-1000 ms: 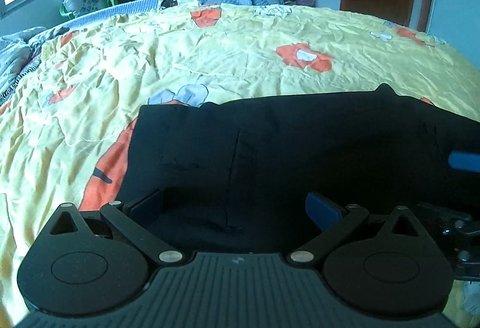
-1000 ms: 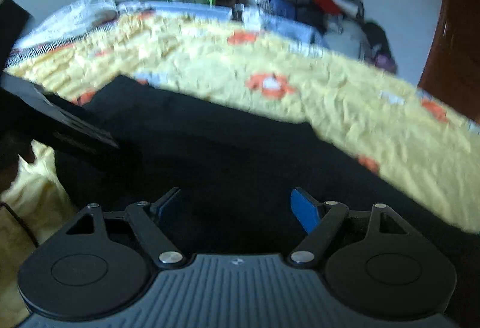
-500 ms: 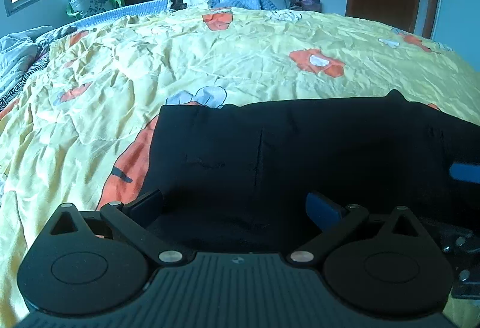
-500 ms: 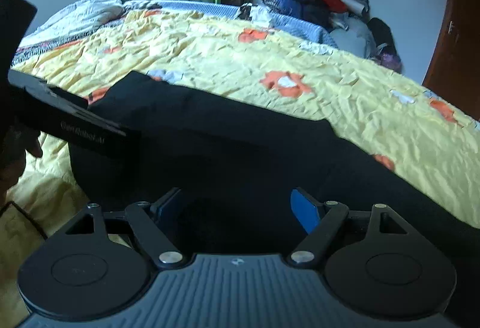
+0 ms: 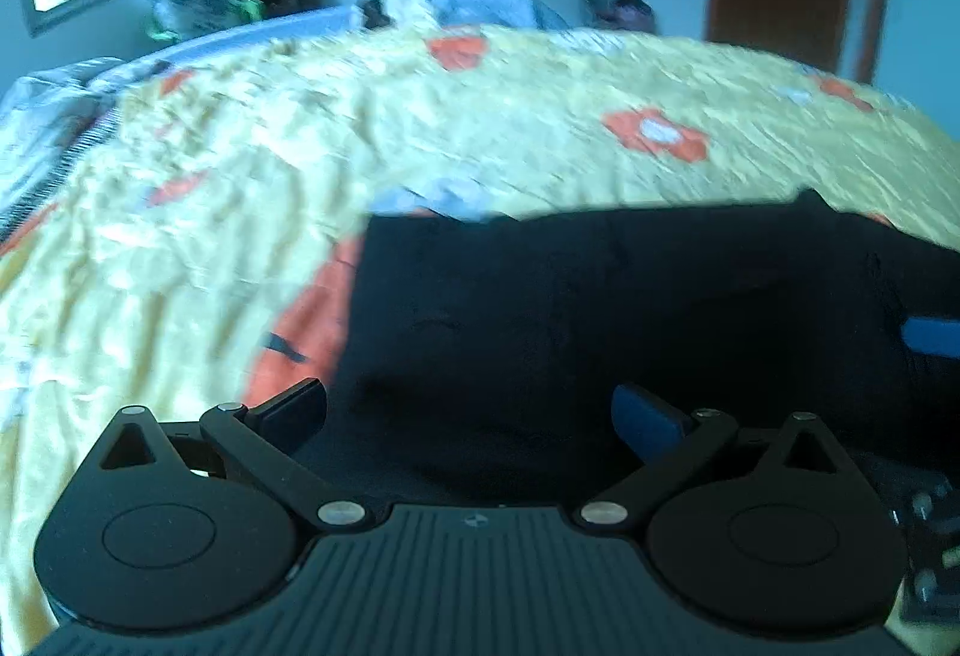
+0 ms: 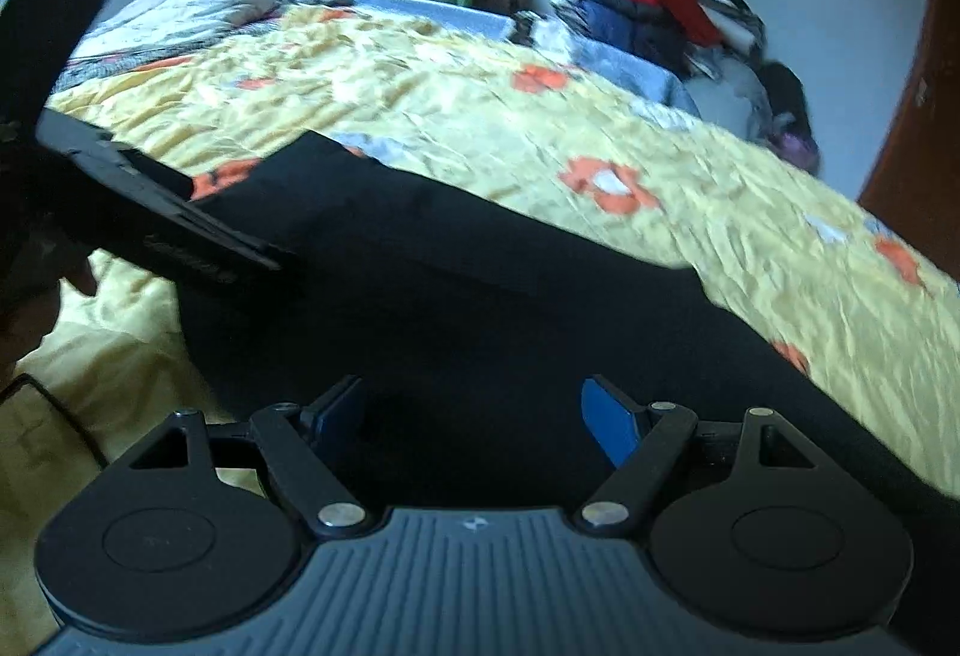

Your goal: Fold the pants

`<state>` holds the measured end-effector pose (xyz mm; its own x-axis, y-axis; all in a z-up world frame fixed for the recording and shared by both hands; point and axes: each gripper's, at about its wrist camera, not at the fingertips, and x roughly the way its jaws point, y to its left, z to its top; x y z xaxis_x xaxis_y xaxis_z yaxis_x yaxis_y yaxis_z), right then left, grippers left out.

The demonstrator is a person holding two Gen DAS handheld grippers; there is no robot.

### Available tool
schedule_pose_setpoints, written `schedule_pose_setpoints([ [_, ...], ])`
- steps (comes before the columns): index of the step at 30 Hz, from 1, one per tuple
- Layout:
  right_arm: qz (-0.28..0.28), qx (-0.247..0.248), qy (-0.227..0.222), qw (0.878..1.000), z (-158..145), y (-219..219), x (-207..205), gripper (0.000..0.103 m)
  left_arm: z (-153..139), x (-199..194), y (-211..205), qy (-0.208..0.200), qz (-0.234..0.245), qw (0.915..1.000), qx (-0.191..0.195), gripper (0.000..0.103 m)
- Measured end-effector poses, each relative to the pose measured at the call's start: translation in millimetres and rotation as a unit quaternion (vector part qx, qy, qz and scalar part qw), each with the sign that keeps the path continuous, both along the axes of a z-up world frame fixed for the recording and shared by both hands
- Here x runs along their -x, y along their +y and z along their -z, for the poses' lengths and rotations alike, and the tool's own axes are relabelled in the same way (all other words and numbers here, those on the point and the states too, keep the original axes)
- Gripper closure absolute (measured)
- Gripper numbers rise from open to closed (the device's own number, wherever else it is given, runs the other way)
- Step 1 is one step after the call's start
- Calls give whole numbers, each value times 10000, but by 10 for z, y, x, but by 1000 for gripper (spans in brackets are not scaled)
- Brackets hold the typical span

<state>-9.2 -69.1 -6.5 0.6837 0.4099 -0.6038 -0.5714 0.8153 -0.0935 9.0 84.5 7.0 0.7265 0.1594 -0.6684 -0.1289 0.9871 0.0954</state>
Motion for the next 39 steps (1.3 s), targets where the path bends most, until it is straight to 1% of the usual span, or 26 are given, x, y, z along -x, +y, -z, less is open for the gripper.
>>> schedule_pose_setpoints([
  [2, -204, 25, -183, 9996, -48, 88, 67, 24, -55, 29, 154, -147, -307, 9994, -17, 0],
  [3, -303, 33, -266, 9992, -69, 132, 98, 24, -71, 36, 244, -169, -454, 9988, 47, 0],
  [6, -661, 105, -487, 9966, -112, 314, 186, 24, -113, 57, 575, -165, -900, 9947, 477, 1],
  [8, -848, 186, -601, 9944, -116, 434, 223, 24, -125, 87, 764, -147, -1149, 9901, 787, 1],
  [10, -1057, 276, -707, 9915, -104, 576, 265, 25, -133, 122, 887, -144, -1305, 9866, 971, 1],
  [12, -1276, 335, -767, 9883, -91, 701, 305, 25, -139, 155, 972, -159, -1433, 9839, 1057, 1],
  [13, -1429, 380, -815, 9856, -82, 775, 332, 27, -141, 168, 994, -166, -1476, 9831, 1071, 1],
  [14, -1574, 436, -879, 9827, -73, 848, 359, 35, -140, 187, 1019, -169, -1512, 9824, 1080, 1],
  [16, -1798, 592, -1000, 9768, -38, 993, 392, 44, -139, 207, 1042, -166, -1556, 9813, 1121, 1],
  [19, -2001, 916, -1102, 9692, 49, 1178, 395, 55, -131, 217, 1056, -131, -1551, 9802, 1221, 1],
  [21, -2068, 1044, -1165, 9658, 89, 1246, 413, 57, -124, 226, 1048, -117, -1509, 9807, 1239, 1],
  [23, -2089, 1049, -1191, 9650, 106, 1269, 422, 59, -127, 229, 1029, -127, -1482, 9811, 1237, 1],
  [25, -2041, 1008, -1160, 9668, 119, 1259, 406, 66, -128, 230, 1008, -117, -1462, 9810, 1269, 2],
  [27, -2029, 942, -1051, 9690, 110, 1217, 387, 66, -138, 220, 975, -121, -1413, 9814, 1293, 2],
  [29, -1936, 649, -950, 9743, 27, 1079, 361, 68, -176, 229, 905, -151, -1291, 9835, 1262, 2],
  [30, -1787, 478, -921, 9784, -36, 954, 329, 68, -198, 233, 860, -182, -1229, 9848, 1215, 2],
  [33, -1081, 102, -848, 9905, -163, 477, 151, 68, -272, 197, 664, -236, -935, 9905, 985, 1],
  [35, -463, 72, -753, 9961, -173, 96, -33, 68, -309, 146, 474, -257, -673, 9934, 889, 1],
  [37, 235, 254, -598, 9976, -117, -288, -263, 68, -314, 85, 282, -231, -416, 9953, 847, 1],
  [39, 596, 256, -336, 9973, -45, -583, -448, 68, -292, 11, 42, -180, -125, 9968, 772, 1],
])
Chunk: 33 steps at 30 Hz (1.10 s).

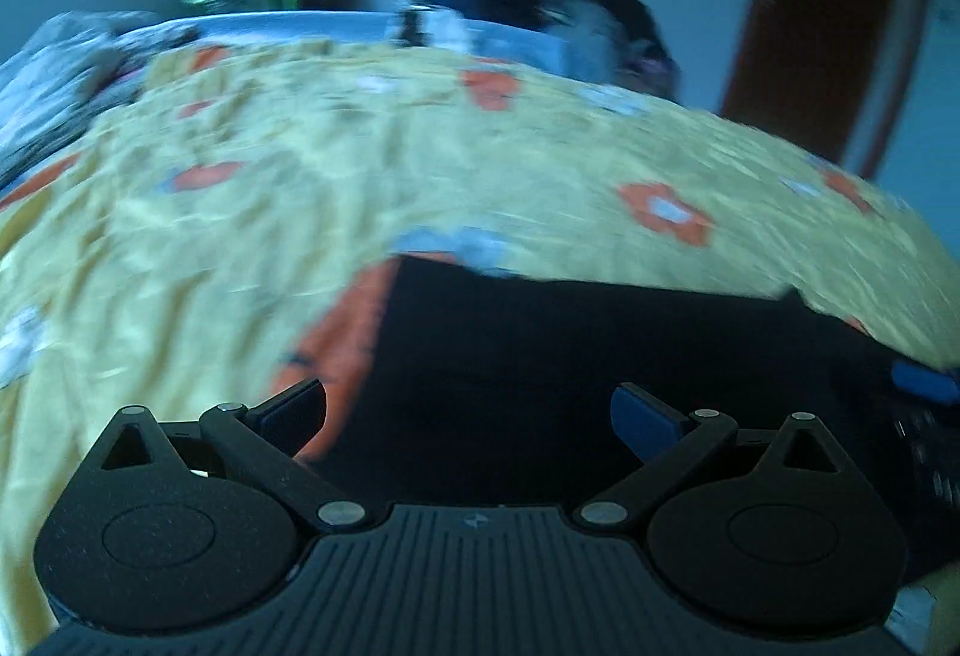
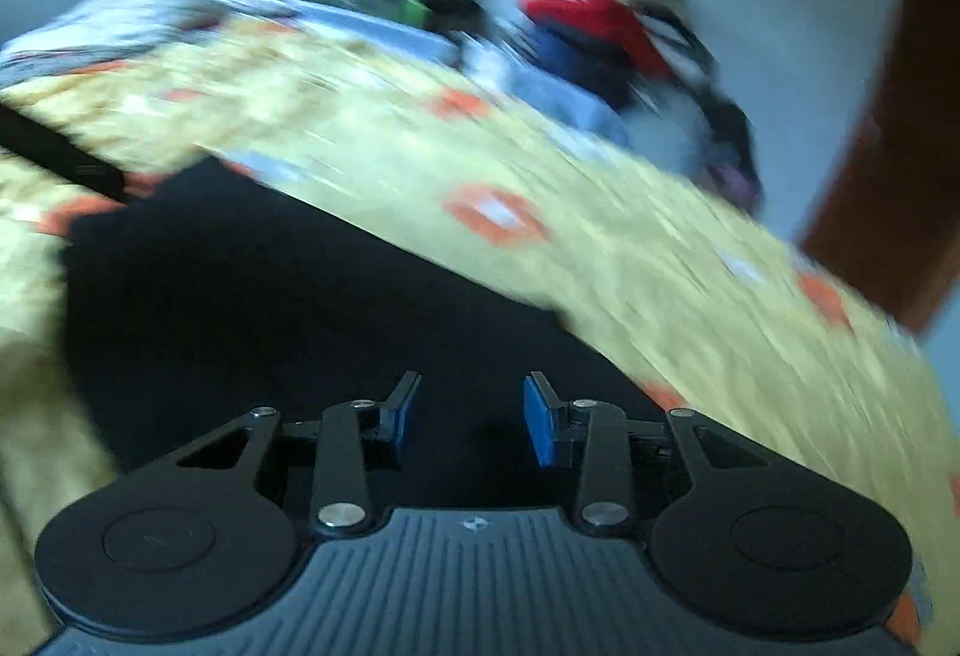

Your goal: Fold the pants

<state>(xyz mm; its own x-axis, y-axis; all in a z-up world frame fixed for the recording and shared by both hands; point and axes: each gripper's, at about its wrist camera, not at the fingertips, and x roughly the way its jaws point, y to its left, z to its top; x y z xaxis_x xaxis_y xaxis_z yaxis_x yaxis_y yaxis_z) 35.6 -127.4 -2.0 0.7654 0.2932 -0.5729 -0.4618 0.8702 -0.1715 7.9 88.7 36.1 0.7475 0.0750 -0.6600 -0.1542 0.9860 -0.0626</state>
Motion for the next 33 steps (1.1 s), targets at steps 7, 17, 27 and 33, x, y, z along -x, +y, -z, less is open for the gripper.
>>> schedule_pose_setpoints([
  [7, -23, -397, 559, 9976, 80, -204, -558, 68, 129, -157, -674, 86, 632, 9972, -389, 1],
  [17, 120, -1027, 875, 9908, 166, -123, -1331, 68, 250, -225, -881, 318, 791, 9937, -725, 1],
  [27, 1747, -2418, 652, 9522, 66, -2087, -433, 35, 271, -296, -1367, 201, 1376, 9886, -584, 1],
  [33, 1810, -3298, 1429, 9155, 404, -2855, -299, 34, 334, -281, -1896, -53, 1874, 9783, -877, 1],
])
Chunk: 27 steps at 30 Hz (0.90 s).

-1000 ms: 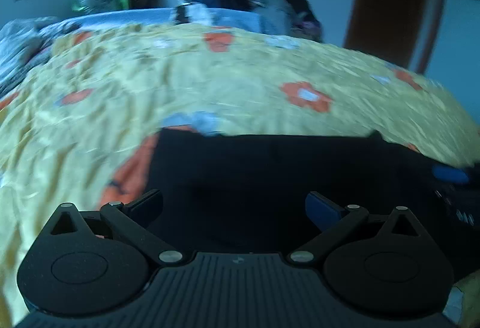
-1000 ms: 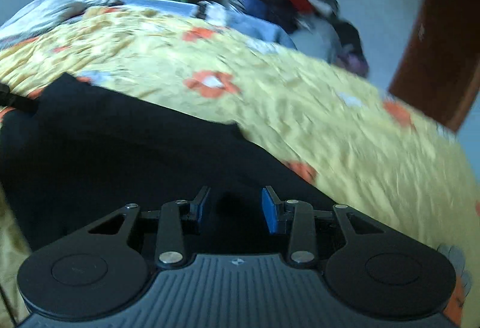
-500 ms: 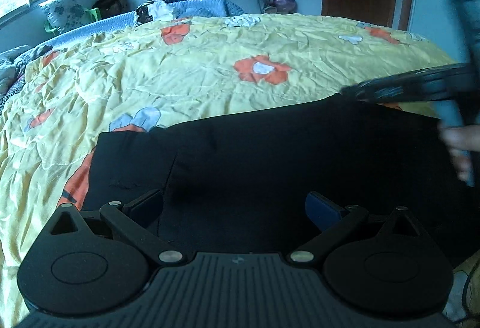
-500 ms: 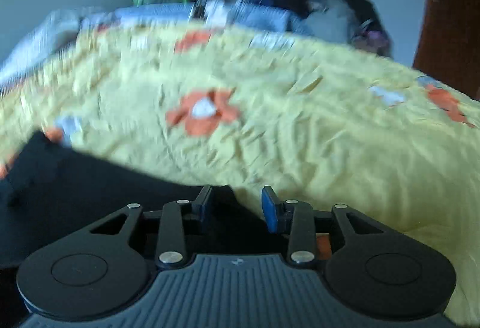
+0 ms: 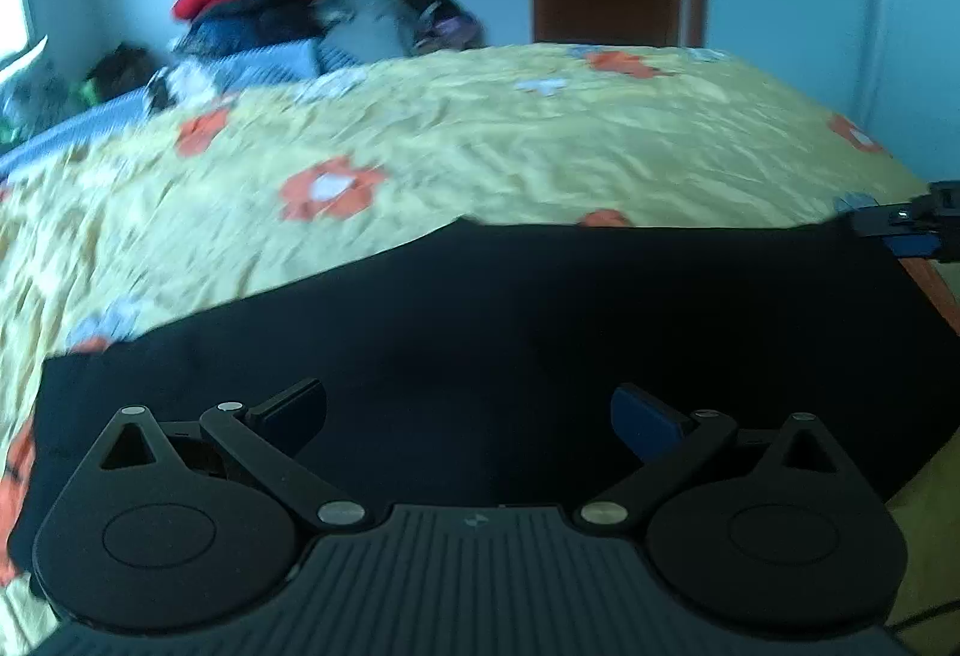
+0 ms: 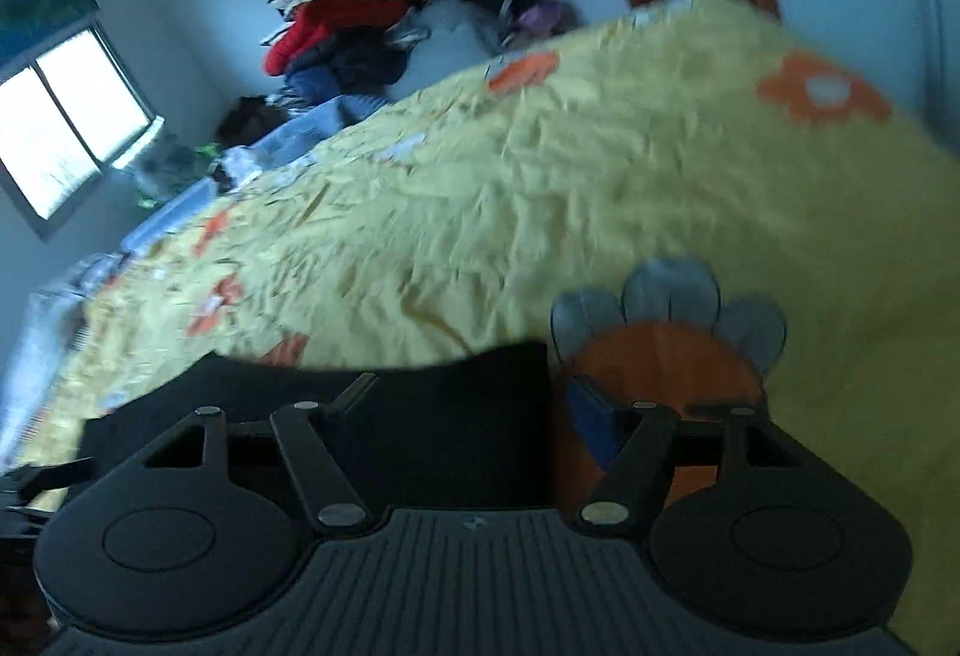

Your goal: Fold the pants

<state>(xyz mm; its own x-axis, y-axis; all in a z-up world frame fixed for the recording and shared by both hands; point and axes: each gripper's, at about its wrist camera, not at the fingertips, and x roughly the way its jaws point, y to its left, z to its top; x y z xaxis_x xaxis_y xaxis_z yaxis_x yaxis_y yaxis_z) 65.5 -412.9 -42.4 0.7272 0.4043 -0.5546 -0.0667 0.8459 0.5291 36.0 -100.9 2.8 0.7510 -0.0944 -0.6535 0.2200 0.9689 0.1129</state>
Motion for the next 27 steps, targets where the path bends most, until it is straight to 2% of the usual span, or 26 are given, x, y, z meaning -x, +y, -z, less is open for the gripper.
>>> schedule_pose_setpoints([
  [3, -303, -8, -21, 9995, 76, 54, -44, 37, 103, -25, -206, -21, 120, 9995, -301, 1],
  [4, -391, -25, -31, 9992, 83, 73, -42, 47, 140, -35, -243, 33, 139, 9992, -361, 1],
  [5, -411, 60, -30, 9991, 82, 101, -72, 68, 171, -31, -254, 72, 150, 9991, -377, 0],
  [6, -451, 143, -25, 9989, 85, 122, -92, 75, 197, -21, -267, 82, 147, 9992, -360, 0],
  [8, -520, 218, -78, 9984, 95, 135, -99, 81, 201, -12, -250, 51, 132, 9994, -331, 0],
  [11, -358, 430, -245, 9981, 47, 146, -14, 84, 184, -14, -250, 65, 113, 9994, -319, 0],
  [14, -30, 1093, -274, 9936, 29, 217, 16, 85, 199, -14, -277, 68, 137, 9993, -332, 0],
  [16, -6, 888, -170, 9959, 90, 187, -6, 85, 196, 14, -295, 0, 158, 9990, -410, 0],
  [18, 124, 940, -153, 9954, 21, 145, 30, 72, 179, 39, -294, -48, 187, 9986, -486, 0],
  [19, 473, 1247, -298, 9906, -67, 149, 131, 65, 173, 47, -289, -73, 165, 9986, -498, 0],
  [21, 809, 1730, -621, 9796, -218, 176, 319, 62, 179, 42, -275, -75, 123, 9987, -492, 0],
  [22, 665, 1746, -752, 9795, -284, 210, 396, 62, 191, 30, -271, -41, 135, 9988, -475, 0],
  [24, 77, 1409, -811, 9867, -305, 292, 479, 63, 207, 28, -266, -26, 129, 9991, -411, 0],
  [26, -530, 1103, -610, 9906, -222, 426, 496, 64, 209, 44, -259, -23, 137, 9992, -386, 0],
  [27, -667, 1170, -475, 9897, -160, 495, 489, 64, 199, 58, -253, -37, 142, 9991, -394, 0],
])
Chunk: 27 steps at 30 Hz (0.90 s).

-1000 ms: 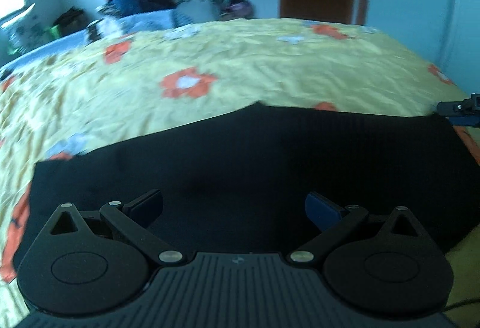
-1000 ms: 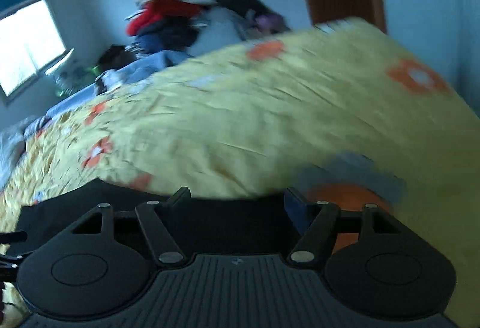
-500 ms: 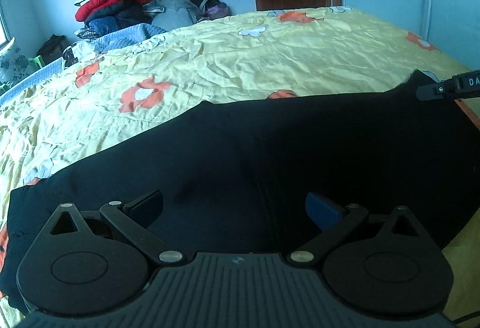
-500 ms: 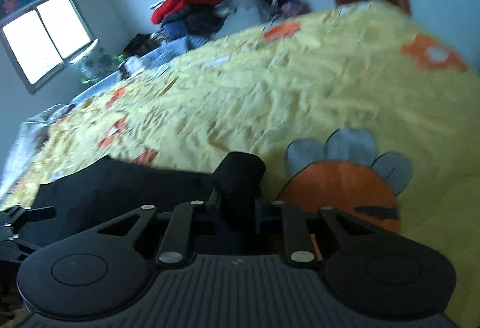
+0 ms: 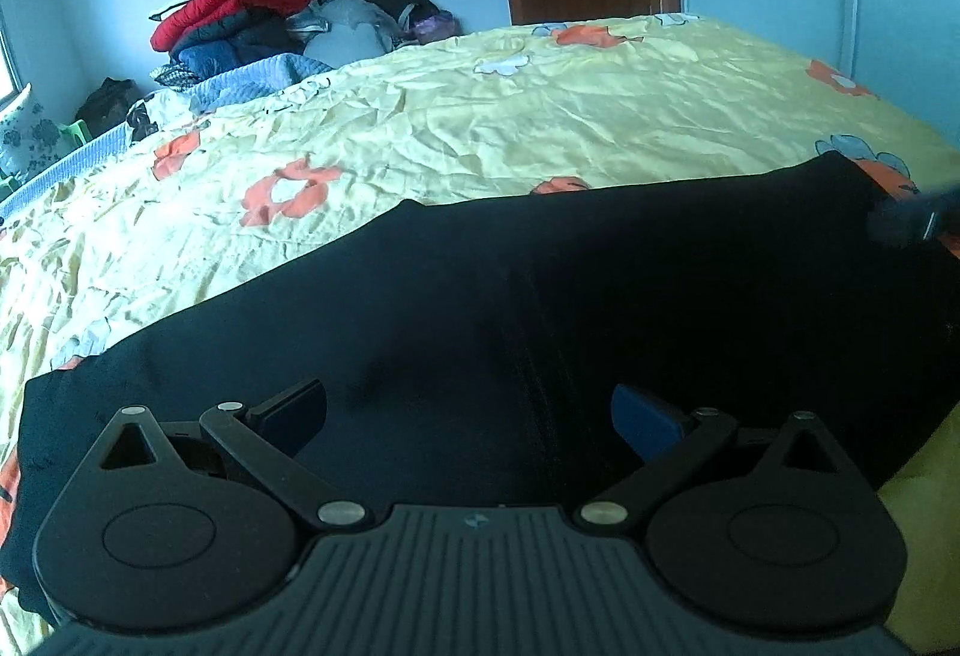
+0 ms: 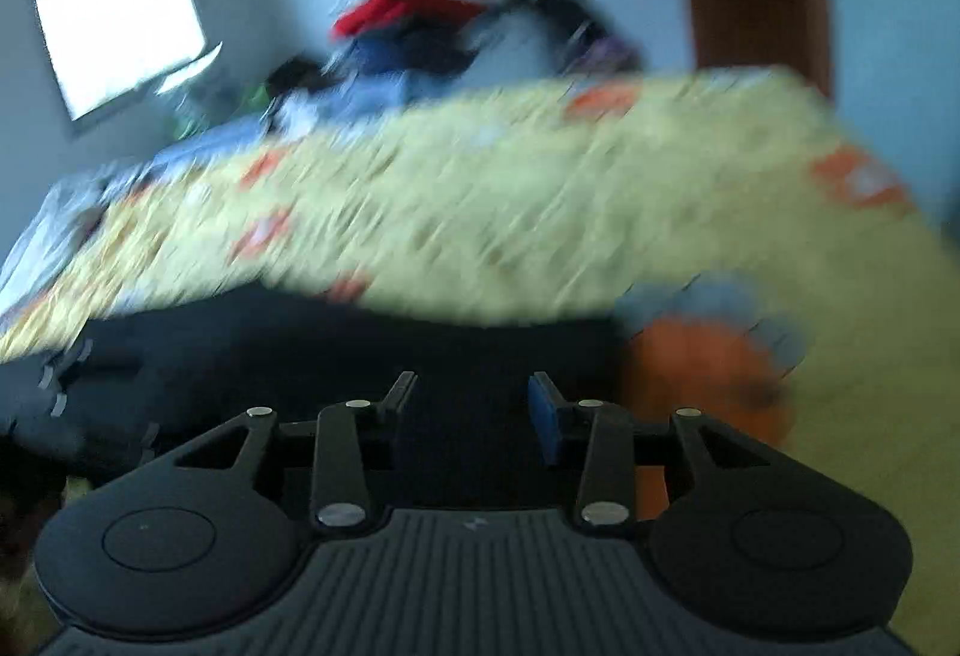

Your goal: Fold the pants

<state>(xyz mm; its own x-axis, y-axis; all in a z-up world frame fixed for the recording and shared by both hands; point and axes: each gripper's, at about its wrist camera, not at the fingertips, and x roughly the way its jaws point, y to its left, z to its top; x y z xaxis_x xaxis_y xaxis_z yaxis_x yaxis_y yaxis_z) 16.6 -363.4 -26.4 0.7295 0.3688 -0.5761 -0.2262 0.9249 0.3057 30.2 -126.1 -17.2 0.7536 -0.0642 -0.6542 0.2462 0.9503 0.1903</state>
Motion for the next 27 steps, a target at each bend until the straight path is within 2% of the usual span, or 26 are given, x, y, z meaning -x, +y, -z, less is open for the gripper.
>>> schedule_pose_setpoints([
  [1, 15, 263, 176, 9995, 101, 67, -22, 65, -12, 23, 10, -29, 1, 10000, -17, 0],
  [2, 57, 431, 137, 9990, 157, 97, -16, 65, -30, 44, 30, -80, -15, 9999, -63, 0],
  [6, 382, 398, -57, 9985, 53, 184, 82, 62, -61, 65, 179, -226, -268, 9993, -113, 0],
  [7, 262, 316, -142, 9991, 24, 237, 115, 62, -49, 40, 230, -153, -331, 9993, -15, 0],
  [8, 88, 274, -131, 9995, 29, 296, 98, 58, -27, 14, 259, -21, -330, 9994, 78, 0],
  [10, -171, 532, 16, 9984, 119, 415, 100, 52, 31, -18, 297, 199, -296, 9992, 198, 0],
  [12, -209, 920, -136, 9955, 127, 519, 137, 51, 14, 12, 352, 133, -377, 9988, 284, 1],
  [14, -60, 1031, -16, 9947, 54, 580, 119, 50, -37, 30, 422, 17, -525, 9983, 253, 1],
  [16, -28, 1108, -146, 9937, -54, 711, 132, 50, -107, 56, 572, -165, -766, 9963, 358, 1],
  [20, -532, 1048, -629, 9911, -267, 1158, 150, 50, -208, 8, 1096, -96, -1383, 9869, 829, 0],
  [23, -990, 1056, -810, 9862, -334, 1560, 40, 50, -93, -91, 1487, 414, -1883, 9749, 1115, 1],
  [27, -1444, 1147, -906, 9787, -374, 2079, -56, 50, -145, 4, 1639, 301, -1862, 9750, 1175, 1],
])
